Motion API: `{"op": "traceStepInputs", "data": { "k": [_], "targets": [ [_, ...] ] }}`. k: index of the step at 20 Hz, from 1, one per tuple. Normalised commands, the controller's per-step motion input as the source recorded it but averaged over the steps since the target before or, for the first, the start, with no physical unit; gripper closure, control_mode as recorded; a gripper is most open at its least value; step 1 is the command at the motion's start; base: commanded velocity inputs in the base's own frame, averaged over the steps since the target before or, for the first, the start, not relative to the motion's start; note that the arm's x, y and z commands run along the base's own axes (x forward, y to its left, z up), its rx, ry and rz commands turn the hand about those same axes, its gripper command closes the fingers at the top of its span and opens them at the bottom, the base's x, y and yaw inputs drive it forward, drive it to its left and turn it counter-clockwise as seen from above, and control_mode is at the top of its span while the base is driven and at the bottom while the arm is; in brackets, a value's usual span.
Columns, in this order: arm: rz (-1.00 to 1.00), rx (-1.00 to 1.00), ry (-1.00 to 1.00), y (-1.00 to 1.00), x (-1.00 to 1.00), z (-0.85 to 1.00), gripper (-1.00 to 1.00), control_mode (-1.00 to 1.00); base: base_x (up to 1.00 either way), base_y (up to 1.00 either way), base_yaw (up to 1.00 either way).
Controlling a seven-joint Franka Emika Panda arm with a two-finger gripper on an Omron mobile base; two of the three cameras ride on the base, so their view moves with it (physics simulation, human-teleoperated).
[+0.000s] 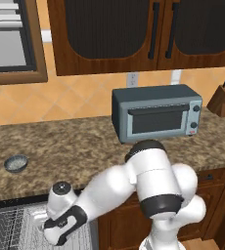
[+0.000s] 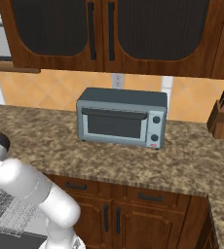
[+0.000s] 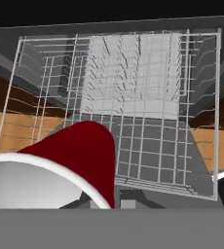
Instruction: Pick up the cup and bowl from the counter, place them in the dishwasher, and close the dishwasher door.
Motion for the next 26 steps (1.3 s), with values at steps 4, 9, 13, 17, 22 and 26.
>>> {"op": "traceStepInputs", "data": {
  "k": [4, 9, 13, 17, 22, 26],
  "targets": [
    [0.00, -0.06, 0.11, 0.17, 0.00, -0.50, 1.00, -1.00, 0.00, 0.00, 0.00],
    [0.00, -0.04, 0.08, 0.24, 0.03, -0.47, 1.00, -1.00, 0.00, 0.00, 0.00],
    [0.00, -0.04, 0.03, 0.32, 0.07, -0.17, 1.00, -1.00, 0.00, 0.00, 0.00],
    [0.00, -0.05, 0.09, 0.35, 0.28, 0.00, 1.00, -1.00, 0.00, 0.00, 0.00],
    [0.00, -0.05, 0.03, 0.43, 0.45, -0.02, 1.00, -1.00, 0.00, 0.00, 0.00],
    [0.00, -0.02, 0.02, 0.31, 0.46, -0.25, 1.00, -1.00, 0.00, 0.00, 0.00]
  ]
}}
